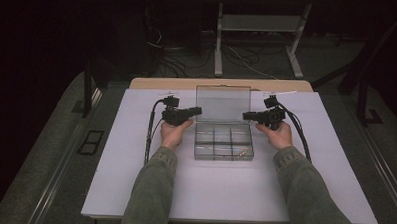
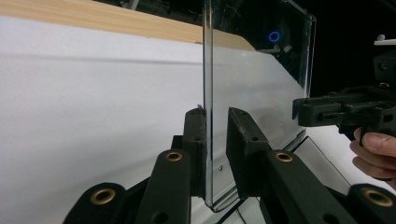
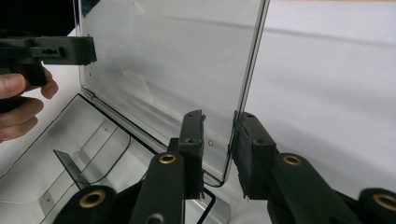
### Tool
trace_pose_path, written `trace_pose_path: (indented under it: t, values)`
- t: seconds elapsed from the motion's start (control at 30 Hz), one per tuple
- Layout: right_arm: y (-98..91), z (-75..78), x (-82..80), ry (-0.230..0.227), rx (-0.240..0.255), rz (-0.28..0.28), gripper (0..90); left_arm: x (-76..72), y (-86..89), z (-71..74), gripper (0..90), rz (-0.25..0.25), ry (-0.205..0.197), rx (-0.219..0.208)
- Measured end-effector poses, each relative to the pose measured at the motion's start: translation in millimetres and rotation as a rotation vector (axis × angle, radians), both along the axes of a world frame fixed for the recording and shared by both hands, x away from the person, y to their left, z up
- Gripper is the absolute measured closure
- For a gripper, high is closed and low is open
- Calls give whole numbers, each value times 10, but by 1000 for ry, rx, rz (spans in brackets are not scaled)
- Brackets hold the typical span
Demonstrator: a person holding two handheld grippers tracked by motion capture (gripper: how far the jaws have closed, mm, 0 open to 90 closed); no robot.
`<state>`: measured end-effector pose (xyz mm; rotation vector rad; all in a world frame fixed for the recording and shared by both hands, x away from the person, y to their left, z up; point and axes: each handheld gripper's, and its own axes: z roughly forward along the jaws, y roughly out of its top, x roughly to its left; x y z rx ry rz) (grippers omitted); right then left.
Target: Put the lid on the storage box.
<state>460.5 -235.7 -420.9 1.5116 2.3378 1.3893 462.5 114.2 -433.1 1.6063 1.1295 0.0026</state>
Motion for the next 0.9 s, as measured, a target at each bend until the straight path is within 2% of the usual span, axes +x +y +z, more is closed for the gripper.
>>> trace_pose_path:
  t: [0.23,0.37,0.5,0.57,0.8,0.9]
  values:
    - [4,4,-1,-6,-6,4,729,104,-24,74,705,7,-28,-27]
    - [-1,9,4,-8,-13,16,725,128,-28,88,693,17,-18,-71]
    - [33,6,4,2,-41,19,668,128,-20,86,732,19,-19,-55]
    - [56,14,7,-11,-49,34,634,123,-24,95,738,20,-25,-57]
    - [62,150,90,-42,-8,25,544,95,-29,135,743,9,-46,-28]
    - [59,213,110,-58,14,11,537,84,-29,148,742,3,-52,-24]
